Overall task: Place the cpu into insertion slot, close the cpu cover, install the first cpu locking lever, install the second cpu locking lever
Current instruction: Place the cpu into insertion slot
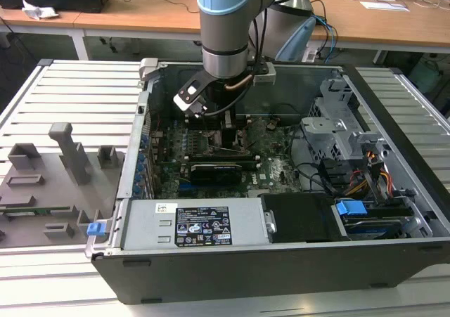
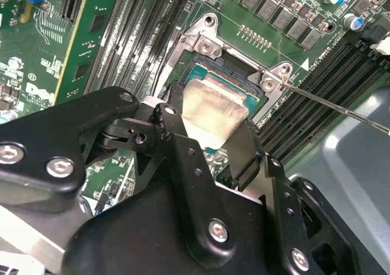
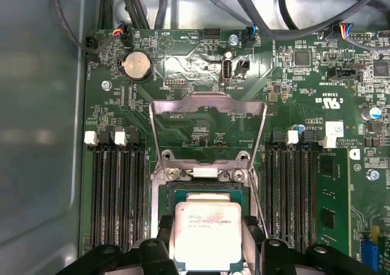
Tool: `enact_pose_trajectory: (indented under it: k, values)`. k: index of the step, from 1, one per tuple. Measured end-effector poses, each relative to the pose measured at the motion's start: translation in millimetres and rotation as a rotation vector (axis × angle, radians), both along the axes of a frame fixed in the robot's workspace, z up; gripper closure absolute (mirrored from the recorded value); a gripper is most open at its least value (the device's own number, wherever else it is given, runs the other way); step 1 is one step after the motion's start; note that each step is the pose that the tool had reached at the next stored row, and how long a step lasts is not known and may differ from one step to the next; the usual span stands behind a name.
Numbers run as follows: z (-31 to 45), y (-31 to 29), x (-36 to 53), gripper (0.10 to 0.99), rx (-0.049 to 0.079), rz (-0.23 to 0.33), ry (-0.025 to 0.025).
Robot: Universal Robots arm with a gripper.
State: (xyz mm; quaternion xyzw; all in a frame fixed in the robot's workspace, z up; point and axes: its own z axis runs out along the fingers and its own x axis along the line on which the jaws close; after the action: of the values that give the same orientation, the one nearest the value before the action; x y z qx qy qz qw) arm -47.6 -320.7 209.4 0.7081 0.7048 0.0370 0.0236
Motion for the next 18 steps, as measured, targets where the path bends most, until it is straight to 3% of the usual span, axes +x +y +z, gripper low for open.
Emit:
enact_pose_trajectory:
  k: [7,18]
  values:
    - [-7.0,0.5,0.0,0.561,0.0,-0.001,0.0]
    - [-9.3,0.6,0.9,0.549,0.0,-0.001,-0.0001]
